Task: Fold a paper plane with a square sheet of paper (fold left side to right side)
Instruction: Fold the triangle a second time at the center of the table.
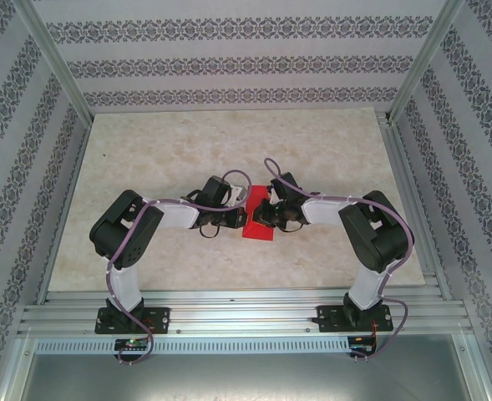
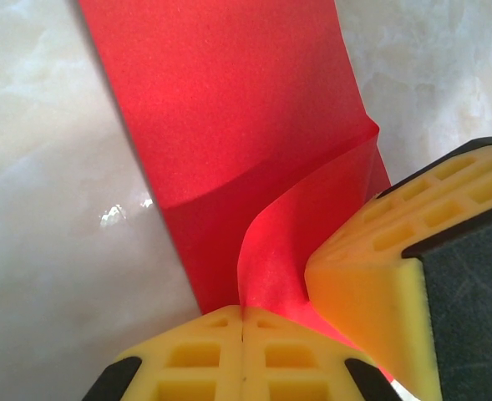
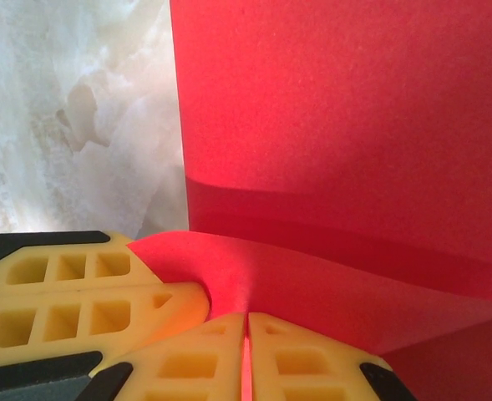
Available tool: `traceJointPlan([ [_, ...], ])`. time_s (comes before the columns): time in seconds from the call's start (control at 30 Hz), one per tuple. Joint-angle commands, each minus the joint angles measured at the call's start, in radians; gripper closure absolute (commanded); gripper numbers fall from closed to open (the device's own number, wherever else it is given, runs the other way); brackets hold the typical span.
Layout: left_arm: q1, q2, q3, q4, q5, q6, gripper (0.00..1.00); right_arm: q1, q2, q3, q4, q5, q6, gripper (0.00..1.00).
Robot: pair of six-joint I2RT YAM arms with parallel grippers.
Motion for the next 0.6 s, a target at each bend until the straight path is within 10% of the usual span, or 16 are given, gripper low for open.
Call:
traceJointPlan([
  [0.0,0.021,-0.008,-0.025,-0.028,-0.053,-0.005,1.0,0.005,0.019,0.007,0.021,0.012,-0.017,0.9],
  [0.57,0.021,-0.023,-0.014,-0.033,-0.033,-0.007,0.94,-0.004,0.045,-0.024,-0.105,0.074,-0.051,0.9],
])
